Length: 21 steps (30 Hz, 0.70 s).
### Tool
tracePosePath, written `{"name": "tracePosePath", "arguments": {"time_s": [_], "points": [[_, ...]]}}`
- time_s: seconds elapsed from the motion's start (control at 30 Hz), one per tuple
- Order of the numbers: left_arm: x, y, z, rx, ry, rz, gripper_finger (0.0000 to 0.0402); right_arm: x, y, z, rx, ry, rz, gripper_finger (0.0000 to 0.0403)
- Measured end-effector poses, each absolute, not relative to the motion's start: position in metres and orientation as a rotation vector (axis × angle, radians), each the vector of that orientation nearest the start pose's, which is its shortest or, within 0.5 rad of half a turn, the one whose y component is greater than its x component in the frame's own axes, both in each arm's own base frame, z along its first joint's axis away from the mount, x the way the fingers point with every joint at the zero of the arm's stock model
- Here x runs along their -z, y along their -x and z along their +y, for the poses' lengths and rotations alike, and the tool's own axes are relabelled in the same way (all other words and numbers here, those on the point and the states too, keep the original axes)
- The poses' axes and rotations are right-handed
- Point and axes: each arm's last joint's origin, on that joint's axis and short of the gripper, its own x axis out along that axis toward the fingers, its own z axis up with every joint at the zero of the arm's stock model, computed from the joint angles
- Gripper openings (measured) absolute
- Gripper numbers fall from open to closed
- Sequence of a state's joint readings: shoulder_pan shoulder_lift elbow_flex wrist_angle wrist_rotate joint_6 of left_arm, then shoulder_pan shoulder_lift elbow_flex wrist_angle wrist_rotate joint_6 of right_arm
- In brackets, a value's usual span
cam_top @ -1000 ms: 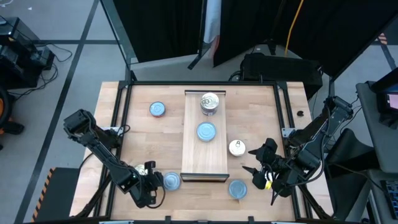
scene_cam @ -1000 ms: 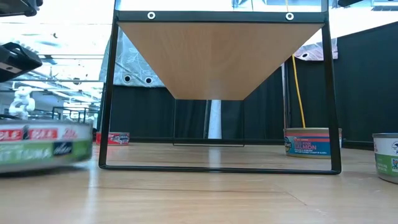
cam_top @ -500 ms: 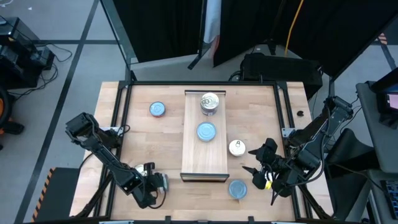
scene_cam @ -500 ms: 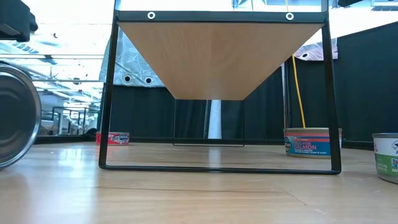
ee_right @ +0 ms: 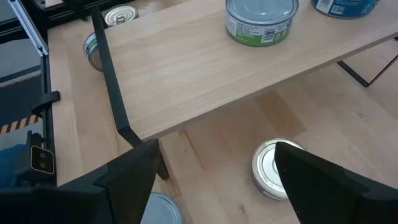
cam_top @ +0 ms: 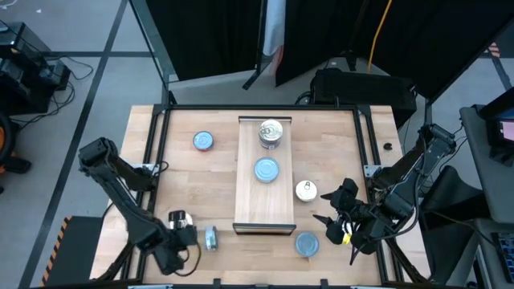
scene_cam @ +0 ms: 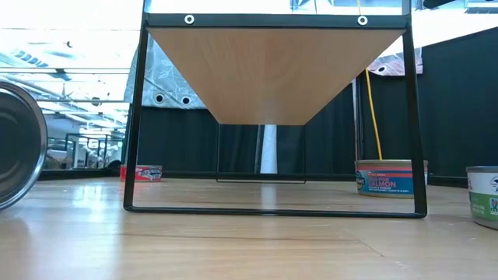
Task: Stack canned seafood by type on shelf
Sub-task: Stack the green white soda can on the shelf
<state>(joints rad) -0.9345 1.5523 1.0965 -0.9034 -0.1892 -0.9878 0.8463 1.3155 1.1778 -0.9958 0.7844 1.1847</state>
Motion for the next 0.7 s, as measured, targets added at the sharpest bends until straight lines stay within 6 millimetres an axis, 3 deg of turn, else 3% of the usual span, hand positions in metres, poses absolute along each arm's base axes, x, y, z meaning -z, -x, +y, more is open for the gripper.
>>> {"name": "tracePosePath", "arguments": {"time_s": [0.1,0.2,0.33,0.5,0.57,0.7], "points": [[-0.252,-0.177,-0.231,0.167,0.060,1.166,0.0006,-0.305,-0.175,0.167,0.377,-0.298,0.659,0.0313],[-0.271,-0.184,-0.236,0.294,-0.083,1.026,0.0007,-0.305,-0.175,0.167,0.378,-0.299,0.658,0.0313],[-0.276,-0.187,-0.236,0.344,-0.291,0.936,0.0032,-0.305,-0.176,0.167,0.379,-0.308,0.656,0.0313],[-0.275,-0.197,-0.227,0.381,-0.385,0.942,0.0115,-0.305,-0.176,0.168,0.379,-0.314,0.653,0.0313],[-0.276,-0.197,-0.229,0.442,-0.506,0.899,0.0150,-0.303,-0.177,0.169,0.380,-0.309,0.656,0.0313],[-0.276,-0.196,-0.228,0.467,-0.680,0.854,0.0187,-0.300,-0.179,0.171,0.384,-0.292,0.664,0.0313]]}}
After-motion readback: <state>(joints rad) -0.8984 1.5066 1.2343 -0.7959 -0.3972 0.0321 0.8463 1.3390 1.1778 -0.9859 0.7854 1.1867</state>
